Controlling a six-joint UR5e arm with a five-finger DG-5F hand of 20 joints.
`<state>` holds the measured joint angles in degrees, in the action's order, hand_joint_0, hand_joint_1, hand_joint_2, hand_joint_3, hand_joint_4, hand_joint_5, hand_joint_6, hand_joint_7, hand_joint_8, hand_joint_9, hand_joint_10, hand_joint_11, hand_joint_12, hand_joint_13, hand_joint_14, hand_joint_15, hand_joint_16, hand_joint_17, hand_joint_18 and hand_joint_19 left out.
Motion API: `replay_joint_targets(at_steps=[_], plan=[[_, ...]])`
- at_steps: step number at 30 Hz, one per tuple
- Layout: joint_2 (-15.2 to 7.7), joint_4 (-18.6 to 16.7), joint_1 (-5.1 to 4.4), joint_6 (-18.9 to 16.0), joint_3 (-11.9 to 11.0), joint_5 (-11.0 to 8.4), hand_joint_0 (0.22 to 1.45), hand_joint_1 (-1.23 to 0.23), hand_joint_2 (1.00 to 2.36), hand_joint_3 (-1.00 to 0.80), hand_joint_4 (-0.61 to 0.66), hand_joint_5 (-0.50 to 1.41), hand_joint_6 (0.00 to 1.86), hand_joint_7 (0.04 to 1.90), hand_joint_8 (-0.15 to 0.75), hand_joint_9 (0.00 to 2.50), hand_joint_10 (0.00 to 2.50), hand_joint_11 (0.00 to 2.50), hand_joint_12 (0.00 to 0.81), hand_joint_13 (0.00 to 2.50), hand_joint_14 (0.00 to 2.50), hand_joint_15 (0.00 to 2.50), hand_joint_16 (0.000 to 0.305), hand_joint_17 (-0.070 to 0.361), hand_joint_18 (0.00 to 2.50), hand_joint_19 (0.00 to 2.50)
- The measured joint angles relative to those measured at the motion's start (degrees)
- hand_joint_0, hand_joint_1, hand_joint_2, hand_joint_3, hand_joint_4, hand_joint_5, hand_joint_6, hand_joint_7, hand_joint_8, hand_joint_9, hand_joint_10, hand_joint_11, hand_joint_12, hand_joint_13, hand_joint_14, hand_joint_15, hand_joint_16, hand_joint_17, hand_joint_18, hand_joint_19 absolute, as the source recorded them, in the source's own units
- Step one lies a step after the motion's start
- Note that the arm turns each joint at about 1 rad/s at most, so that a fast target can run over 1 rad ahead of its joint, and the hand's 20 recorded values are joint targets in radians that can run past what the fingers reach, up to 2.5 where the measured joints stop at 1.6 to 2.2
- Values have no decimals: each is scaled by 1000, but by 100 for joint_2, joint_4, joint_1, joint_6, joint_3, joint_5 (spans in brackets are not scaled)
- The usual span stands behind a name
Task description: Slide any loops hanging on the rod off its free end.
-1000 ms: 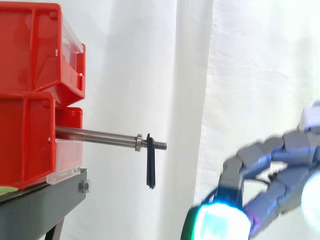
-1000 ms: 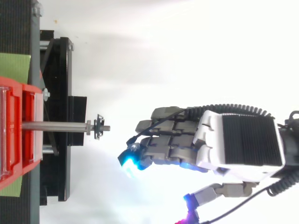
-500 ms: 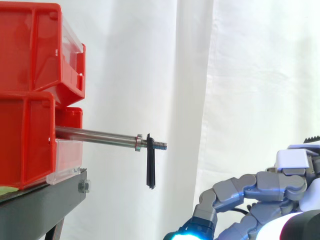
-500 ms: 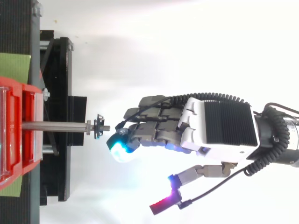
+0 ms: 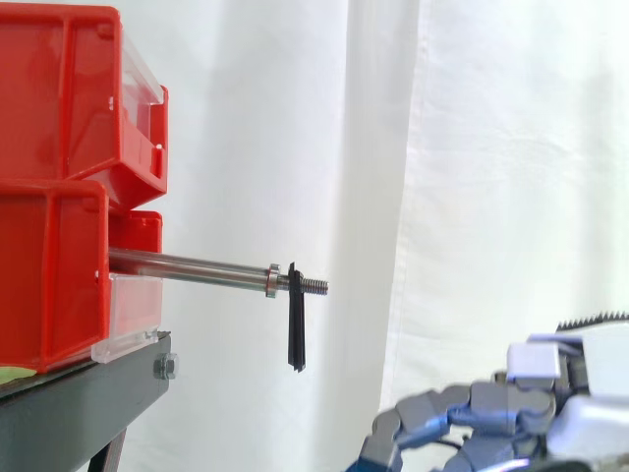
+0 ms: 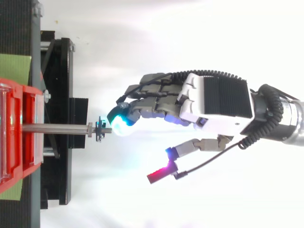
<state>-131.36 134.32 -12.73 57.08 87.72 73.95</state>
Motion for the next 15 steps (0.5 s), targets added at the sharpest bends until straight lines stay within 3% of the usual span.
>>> replay_joint_targets(at_steps=[7, 15], plan=[[-336, -661, 83, -249, -8, 133, 522, -495, 1004, -448, 220, -198, 503, 908, 271, 626, 10, 303, 282, 591, 0, 22, 35, 78, 490, 188], [-455, -792, 140, -325, -128, 133, 522, -496, 1004, -448, 220, -198, 503, 908, 272, 627, 10, 302, 283, 597, 0, 27, 35, 78, 494, 194]])
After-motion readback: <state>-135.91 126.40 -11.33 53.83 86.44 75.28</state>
